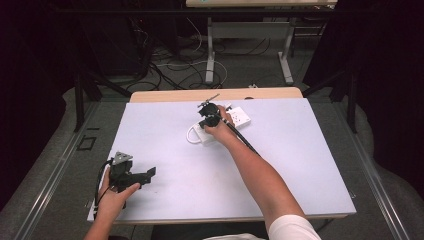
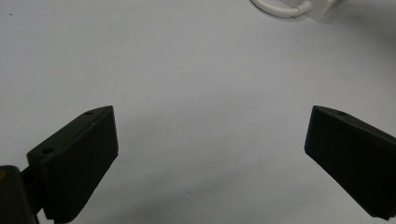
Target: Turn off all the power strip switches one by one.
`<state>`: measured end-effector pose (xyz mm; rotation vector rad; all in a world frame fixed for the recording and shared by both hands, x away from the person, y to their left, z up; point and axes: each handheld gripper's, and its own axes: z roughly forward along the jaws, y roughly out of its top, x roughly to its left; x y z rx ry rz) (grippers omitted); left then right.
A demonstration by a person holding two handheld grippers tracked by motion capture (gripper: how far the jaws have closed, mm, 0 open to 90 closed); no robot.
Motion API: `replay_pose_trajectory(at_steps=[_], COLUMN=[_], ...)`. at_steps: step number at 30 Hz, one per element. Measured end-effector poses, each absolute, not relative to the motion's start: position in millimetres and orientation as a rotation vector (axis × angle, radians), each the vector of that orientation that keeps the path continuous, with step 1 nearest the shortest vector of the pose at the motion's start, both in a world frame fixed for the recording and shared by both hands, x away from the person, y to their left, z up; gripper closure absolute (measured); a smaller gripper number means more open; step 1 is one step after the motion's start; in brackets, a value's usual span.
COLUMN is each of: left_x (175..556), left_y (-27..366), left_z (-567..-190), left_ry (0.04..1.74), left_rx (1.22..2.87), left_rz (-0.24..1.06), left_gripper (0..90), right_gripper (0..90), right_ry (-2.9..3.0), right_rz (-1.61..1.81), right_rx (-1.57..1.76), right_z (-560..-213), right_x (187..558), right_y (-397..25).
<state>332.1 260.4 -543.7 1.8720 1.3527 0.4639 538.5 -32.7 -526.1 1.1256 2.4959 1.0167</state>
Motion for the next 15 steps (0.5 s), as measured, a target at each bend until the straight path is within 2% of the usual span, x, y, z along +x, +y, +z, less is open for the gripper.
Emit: replay_pose_trajectory(at_steps=[15], left_x=[332.1], left_y=[260.3], left_z=[-543.5], left_ry=[1.355], left_rx=[1.879], left_rz=[0.461], left_gripper=[2.8], right_gripper=[90.0], right_ry=[2.498], right_rz=[1.035], right_rx=[1.109], right_z=[-531.1], right_x=[538.0], right_y=[-31.8])
